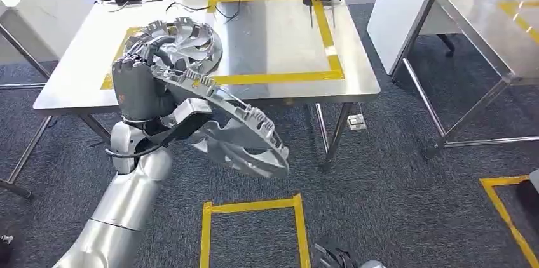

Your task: Take the parts from the cabinet and place them on the table.

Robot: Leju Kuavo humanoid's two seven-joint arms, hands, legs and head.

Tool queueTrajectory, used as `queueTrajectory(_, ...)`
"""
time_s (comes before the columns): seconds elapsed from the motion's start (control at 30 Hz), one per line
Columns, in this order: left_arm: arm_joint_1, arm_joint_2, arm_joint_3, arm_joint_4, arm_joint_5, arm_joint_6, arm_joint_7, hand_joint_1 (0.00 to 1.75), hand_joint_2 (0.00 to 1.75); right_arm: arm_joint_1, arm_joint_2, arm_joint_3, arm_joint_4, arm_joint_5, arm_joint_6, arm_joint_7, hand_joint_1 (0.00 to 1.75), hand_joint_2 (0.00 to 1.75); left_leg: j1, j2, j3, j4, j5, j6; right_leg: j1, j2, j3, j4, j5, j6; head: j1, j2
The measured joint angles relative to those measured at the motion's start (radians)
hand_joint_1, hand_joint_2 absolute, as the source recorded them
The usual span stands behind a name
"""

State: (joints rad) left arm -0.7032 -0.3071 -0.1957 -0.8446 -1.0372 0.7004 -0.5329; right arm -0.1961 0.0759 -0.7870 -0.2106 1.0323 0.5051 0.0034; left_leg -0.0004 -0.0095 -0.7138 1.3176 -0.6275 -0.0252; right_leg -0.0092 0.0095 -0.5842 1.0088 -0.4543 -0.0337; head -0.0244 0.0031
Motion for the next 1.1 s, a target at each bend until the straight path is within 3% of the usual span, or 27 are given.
queueTrajectory(0.03, 0.004, 0.000, 0.005, 0.000, -0.001, 0.000, 0.000, 1.75, 1.75, 0.002, 0.000, 0.000, 0.000, 0.000, 0.000, 0.000, 0.00, 0.00, 0.000, 0.002, -0.018, -0.014, -0.026, 0.001, 0.000, 0.002, 0.019, 0.000, -0.015, 0.001, 0.000, 0.000)
queueTrajectory(0.07, 0.005, 0.000, 0.006, -0.002, -0.002, 0.000, 0.000, 1.75, 1.75, 0.002, 0.001, 0.000, 0.000, 0.000, 0.000, 0.000, 0.00, 0.00, 0.000, 0.003, -0.022, -0.056, -0.015, 0.002, 0.000, 0.004, 0.039, 0.000, -0.030, 0.002, 0.000, 0.000)
queueTrajectory(0.1, 0.005, 0.000, 0.008, -0.003, -0.002, 0.000, 0.000, 1.75, 1.75, 0.002, 0.001, 0.000, 0.000, 0.000, 0.000, 0.000, 0.00, 0.00, -0.001, 0.003, -0.016, -0.120, 0.031, 0.005, 0.000, 0.006, 0.059, 0.000, -0.045, 0.004, 0.000, 0.000)
queueTrajectory(0.13, 0.006, 0.000, 0.011, -0.005, -0.002, 0.000, 0.000, 1.75, 1.75, 0.002, 0.002, 0.000, 0.000, 0.000, 0.000, 0.000, 0.00, 0.00, -0.002, 0.004, -0.007, -0.198, 0.124, 0.012, 0.000, 0.005, 0.078, 0.000, -0.061, 0.005, 0.000, 0.000)
queueTrajectory(0.17, 0.006, 0.003, 0.015, -0.004, -0.002, 0.000, -0.002, 1.75, 1.75, 0.004, 0.003, 0.000, 0.000, 0.000, 0.000, 0.000, 0.00, 0.00, -0.005, 0.005, -0.003, -0.276, 0.262, 0.022, 0.001, 0.005, 0.081, -0.001, -0.076, 0.009, -0.001, 0.000)
queueTrajectory(0.2, 0.006, 0.003, 0.019, -0.004, -0.003, 0.001, -0.003, 1.75, 1.75, 0.002, 0.003, 0.000, 0.001, 0.000, -0.001, 0.000, 0.00, 0.00, -0.010, 0.004, -0.004, -0.310, 0.292, 0.026, 0.005, 0.013, 0.095, 0.006, -0.090, 0.016, 0.000, 0.000)
queueTrajectory(0.23, 0.008, 0.002, 0.019, -0.005, -0.003, 0.000, -0.002, 1.75, 1.75, 0.001, 0.003, 0.000, 0.001, 0.000, -0.002, 0.001, 0.00, 0.00, -0.011, 0.003, 0.005, -0.302, 0.290, 0.033, 0.006, 0.011, 0.100, 0.000, -0.100, 0.026, -0.001, 0.000)
queueTrajectory(0.3, 0.003, -0.005, 0.020, -0.016, -0.003, 0.000, 0.000, 1.75, 1.75, -0.001, 0.003, 0.000, 0.001, 0.000, -0.002, 0.000, 0.00, 0.00, -0.011, 0.002, 0.012, -0.306, 0.277, 0.048, 0.006, 0.010, 0.099, 0.021, -0.082, 0.033, 0.001, 0.000)
queueTrajectory(0.37, -0.001, -0.012, 0.023, -0.021, -0.013, 0.001, -0.002, 1.75, 1.75, -0.007, 0.003, 0.000, 0.000, 0.000, -0.001, -0.002, 0.00, 0.00, -0.004, -0.001, 0.039, -0.312, 0.261, 0.059, 0.003, 0.003, 0.029, 0.139, -0.039, 0.039, 0.003, 0.000)
queueTrajectory(0.4, 0.000, -0.014, 0.028, -0.022, -0.018, 0.001, -0.002, 1.75, 1.75, -0.009, 0.004, 0.000, 0.000, 0.000, -0.001, -0.002, 0.00, 0.00, -0.004, -0.001, 0.049, -0.312, 0.250, 0.065, 0.002, 0.001, -0.020, 0.204, -0.038, 0.044, 0.006, 0.000)
queueTrajectory(0.43, 0.005, -0.016, 0.032, -0.021, -0.023, 0.001, -0.003, 1.75, 1.75, -0.009, 0.004, 0.000, 0.000, 0.000, -0.001, -0.001, 0.00, 0.00, -0.004, -0.001, 0.059, -0.312, 0.239, 0.065, 0.000, 0.000, -0.062, 0.251, -0.061, 0.048, 0.006, 0.000)
queueTrajectory(0.5, 0.014, -0.016, 0.035, -0.021, -0.032, 0.001, -0.003, 1.75, 1.75, -0.003, 0.004, 0.000, 0.000, 0.001, -0.001, 0.000, 0.00, 0.00, -0.004, -0.002, 0.083, -0.311, 0.217, 0.067, -0.001, 0.000, -0.122, 0.289, -0.147, 0.055, 0.007, 0.000)
queueTrajectory(0.67, 0.015, -0.016, 0.035, -0.021, -0.032, 0.001, -0.003, 1.75, 1.75, -0.002, 0.004, 0.000, 0.000, 0.001, -0.001, -0.001, 0.00, 0.00, -0.004, -0.003, 0.086, -0.310, 0.213, 0.067, -0.001, 0.000, -0.127, 0.289, -0.158, 0.055, 0.007, 0.000)
queueTrajectory(0.7, 0.017, -0.016, 0.036, -0.021, -0.034, 0.001, -0.003, 1.75, 1.75, 0.000, 0.004, 0.000, 0.000, 0.001, -0.001, -0.001, 0.00, 0.00, -0.004, -0.005, 0.103, -0.308, 0.197, 0.065, -0.003, -0.001, -0.145, 0.271, -0.186, 0.059, 0.007, 0.000)
queueTrajectory(0.73, 0.017, -0.016, 0.036, -0.021, -0.035, 0.001, -0.003, 1.75, 1.75, 0.001, 0.004, 0.000, 0.000, 0.001, -0.001, -0.001, 0.00, 0.00, -0.003, -0.006, 0.116, -0.306, 0.186, 0.064, -0.004, -0.002, -0.147, 0.239, -0.179, 0.060, 0.007, 0.000)
queueTrajectory(0.77, 0.016, -0.018, 0.036, -0.016, -0.035, 0.001, -0.001, 1.75, 1.75, 0.002, 0.004, 0.000, 0.000, 0.001, -0.002, -0.001, 0.00, 0.00, -0.008, -0.010, 0.167, -0.285, 0.123, 0.044, -0.004, -0.019, -0.116, 0.014, 0.072, 0.052, 0.006, 0.000)
queueTrajectory(0.8, 0.014, -0.018, 0.036, -0.016, -0.035, 0.001, -0.001, 1.75, 1.75, 0.002, 0.004, 0.000, 0.000, 0.002, -0.003, 0.000, 0.00, 0.00, -0.009, -0.010, 0.169, -0.289, 0.110, 0.037, 0.000, -0.017, -0.103, 0.017, 0.064, 0.045, 0.006, 0.000)
queueTrajectory(0.87, 0.012, -0.021, 0.037, -0.016, -0.035, 0.000, 0.000, 1.75, 1.75, 0.000, 0.005, 0.000, 0.000, 0.001, -0.003, -0.001, 0.00, 0.00, -0.009, -0.009, 0.182, -0.274, 0.117, 0.024, -0.001, -0.015, -0.087, 0.010, 0.045, 0.029, 0.006, 0.000)
queueTrajectory(0.9, 0.007, -0.022, 0.037, -0.017, -0.035, 0.000, 0.000, 1.75, 1.75, -0.002, 0.005, 0.000, 0.000, 0.000, -0.003, -0.001, 0.00, 0.00, -0.007, -0.007, 0.178, -0.269, 0.107, 0.020, -0.005, -0.012, -0.070, 0.012, 0.049, 0.020, 0.007, 0.000)
queueTrajectory(0.93, 0.006, -0.023, 0.037, -0.017, -0.040, 0.001, -0.003, 1.75, 1.75, -0.003, 0.005, 0.000, 0.000, 0.001, -0.005, -0.003, 0.00, 0.00, -0.005, -0.002, 0.165, -0.223, 0.111, 0.015, -0.005, -0.011, -0.054, 0.010, 0.036, 0.014, 0.005, 0.000)
queueTrajectory(1.0, 0.009, -0.023, 0.045, -0.016, -0.053, 0.001, -0.013, 1.75, 1.75, -0.004, 0.005, 0.000, 0.000, 0.002, -0.009, -0.005, 0.00, 0.00, -0.002, 0.001, 0.075, -0.088, 0.094, 0.008, -0.005, -0.010, -0.031, 0.010, 0.016, 0.006, 0.004, 0.000)
queueTrajectory(1.03, 0.015, -0.022, 0.054, -0.017, -0.067, 0.001, -0.016, 1.75, 1.75, -0.004, 0.005, 0.000, 0.000, 0.003, -0.009, -0.006, 0.00, 0.00, -0.002, 0.002, 0.030, -0.034, 0.062, 0.006, -0.005, -0.009, -0.019, 0.010, 0.003, 0.005, 0.004, 0.000)
queueTrajectory(1.07, 0.022, -0.022, 0.063, -0.017, -0.090, 0.001, -0.019, 1.75, 1.75, -0.002, 0.005, 0.000, 0.000, 0.003, -0.009, -0.006, 0.00, 0.00, -0.002, 0.002, -0.008, -0.001, 0.026, 0.004, -0.005, -0.007, -0.004, 0.010, -0.010, 0.006, 0.004, 0.000)
queueTrajectory(1.1, 0.029, -0.023, 0.074, -0.024, -0.130, 0.001, -0.021, 1.75, 1.75, -0.001, 0.005, 0.000, 0.000, 0.003, -0.009, -0.006, 0.00, 0.00, -0.001, 0.003, -0.031, -0.003, 0.006, 0.006, -0.005, -0.004, 0.015, 0.010, -0.025, 0.006, 0.004, 0.000)
